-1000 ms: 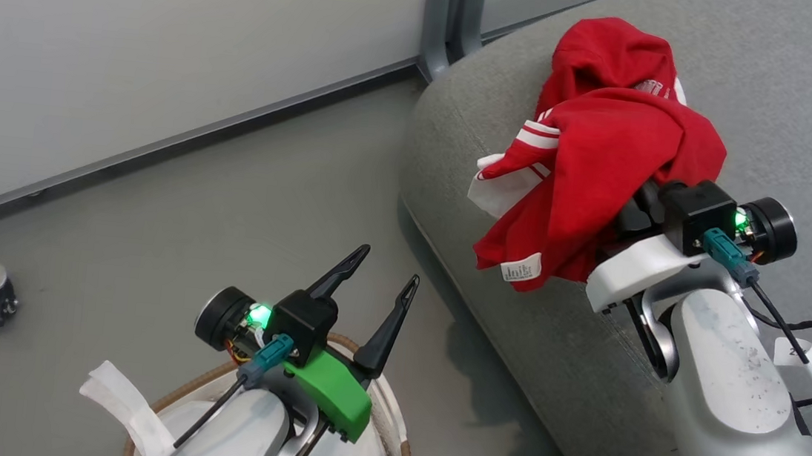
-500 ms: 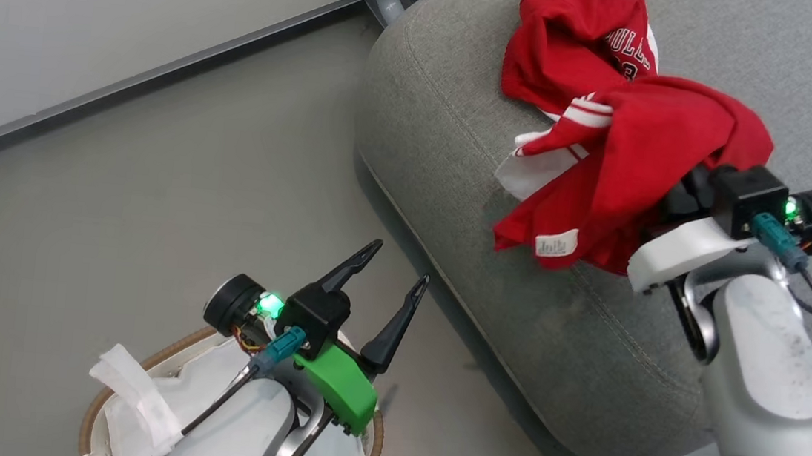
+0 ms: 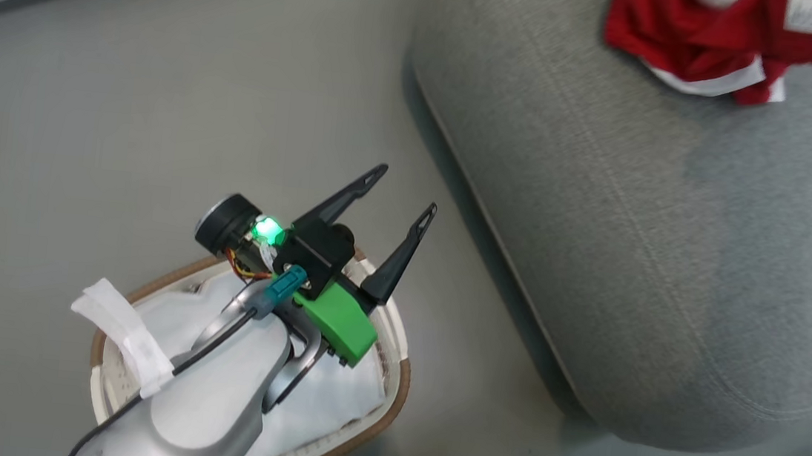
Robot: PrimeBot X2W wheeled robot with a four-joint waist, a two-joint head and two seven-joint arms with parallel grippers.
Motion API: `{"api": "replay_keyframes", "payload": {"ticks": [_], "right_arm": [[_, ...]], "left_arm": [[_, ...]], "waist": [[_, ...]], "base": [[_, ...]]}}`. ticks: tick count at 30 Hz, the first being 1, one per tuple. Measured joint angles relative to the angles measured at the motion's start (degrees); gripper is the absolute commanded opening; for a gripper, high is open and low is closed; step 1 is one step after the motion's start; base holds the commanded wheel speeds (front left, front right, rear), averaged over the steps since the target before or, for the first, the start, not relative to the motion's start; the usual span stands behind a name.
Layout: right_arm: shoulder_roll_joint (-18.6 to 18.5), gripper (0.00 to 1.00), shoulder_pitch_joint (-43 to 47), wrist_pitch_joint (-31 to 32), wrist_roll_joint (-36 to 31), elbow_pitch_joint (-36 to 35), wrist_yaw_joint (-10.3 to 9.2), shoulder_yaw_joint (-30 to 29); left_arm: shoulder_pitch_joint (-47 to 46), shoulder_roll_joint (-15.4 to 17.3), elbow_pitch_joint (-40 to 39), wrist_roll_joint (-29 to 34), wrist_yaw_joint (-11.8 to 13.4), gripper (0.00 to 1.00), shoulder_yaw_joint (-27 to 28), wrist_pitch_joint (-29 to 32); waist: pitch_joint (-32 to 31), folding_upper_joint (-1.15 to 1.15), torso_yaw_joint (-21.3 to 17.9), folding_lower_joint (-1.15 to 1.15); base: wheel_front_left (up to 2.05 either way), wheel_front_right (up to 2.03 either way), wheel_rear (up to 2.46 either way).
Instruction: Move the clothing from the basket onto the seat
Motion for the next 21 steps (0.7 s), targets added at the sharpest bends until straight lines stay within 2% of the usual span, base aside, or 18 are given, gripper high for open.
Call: {"api": "replay_keyframes", "payload": {"ticks": [8,14,21], "right_arm": [[-7.4,0.0,-9.3,1.0,3.2,9.2,0.01,-2.5],[-7.9,0.0,-9.8,0.6,3.0,16.1,0.01,-5.0],[-5.0,0.0,-7.0,-0.2,1.5,20.8,0.0,-5.0]], "left_arm": [[-4.6,0.4,-1.7,1.4,0.0,1.0,0.9,0.0],[-5.5,0.5,-2.3,2.5,0.0,1.0,1.4,0.0],[-5.5,0.7,-2.3,2.7,0.0,1.0,2.2,0.0]], "waist": [[9.1,0.0,4.9,0.01],[14.3,0.0,8.3,0.01],[17.7,0.0,11.4,0.01]], "base": [[0.0,0.0,0.0],[0.0,0.0,0.0],[0.0,0.0,0.0]]}}
